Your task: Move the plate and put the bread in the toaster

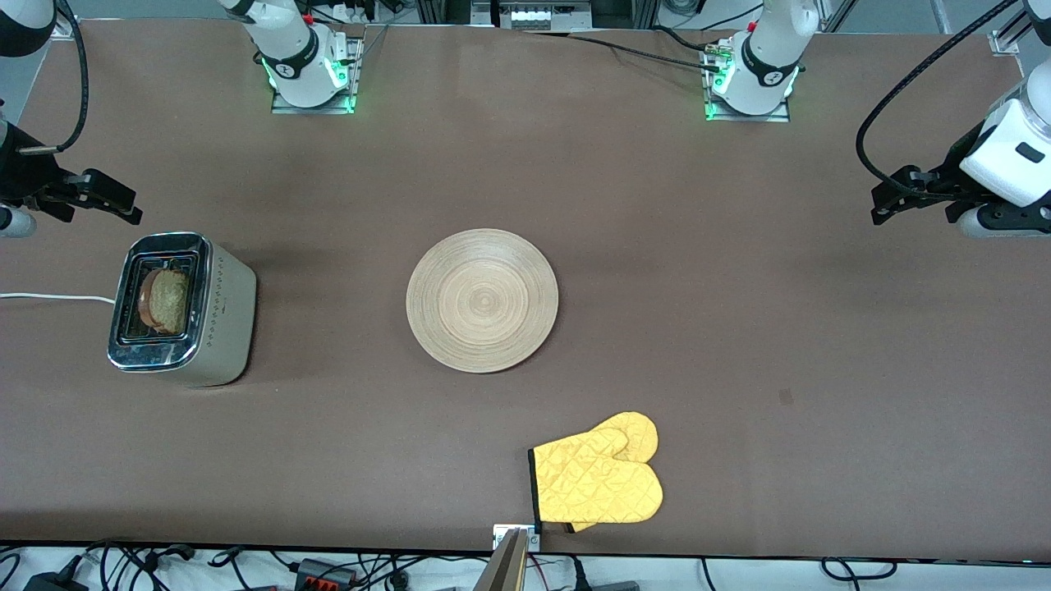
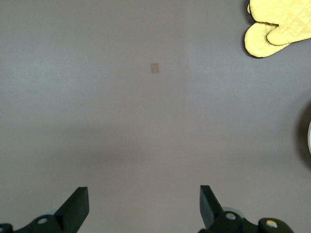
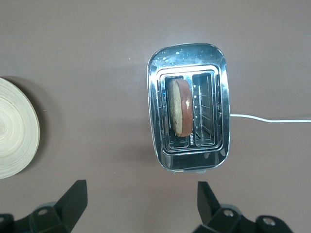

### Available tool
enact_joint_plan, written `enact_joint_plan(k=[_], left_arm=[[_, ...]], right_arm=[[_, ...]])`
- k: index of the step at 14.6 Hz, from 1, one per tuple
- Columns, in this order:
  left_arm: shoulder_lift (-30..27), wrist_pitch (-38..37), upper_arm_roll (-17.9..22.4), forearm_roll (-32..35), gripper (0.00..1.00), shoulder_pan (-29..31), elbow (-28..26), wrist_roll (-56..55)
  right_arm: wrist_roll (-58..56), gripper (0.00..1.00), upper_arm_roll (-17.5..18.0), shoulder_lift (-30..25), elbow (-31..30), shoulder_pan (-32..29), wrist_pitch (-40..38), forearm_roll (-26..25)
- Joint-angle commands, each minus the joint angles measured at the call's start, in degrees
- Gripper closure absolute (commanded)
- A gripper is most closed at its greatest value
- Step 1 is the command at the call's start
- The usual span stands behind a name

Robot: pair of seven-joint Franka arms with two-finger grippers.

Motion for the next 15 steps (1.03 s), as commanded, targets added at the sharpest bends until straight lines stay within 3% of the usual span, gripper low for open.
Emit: enact_joint_plan(k=[1,15], left_arm=[[0.1,-0.7,-0.2,-0.2,0.00,0.2,1.1,0.3],[0.1,-0.8,-0.3,-0.2,0.00,0.1,1.2,0.3]], right_arm=[[-1.0,0.00,0.9,-0.3,0.5,-0.7,-1.2,-0.4],[-0.3,0.00,2.2,-0.8,0.2,-2.4,-2.9,-0.1]])
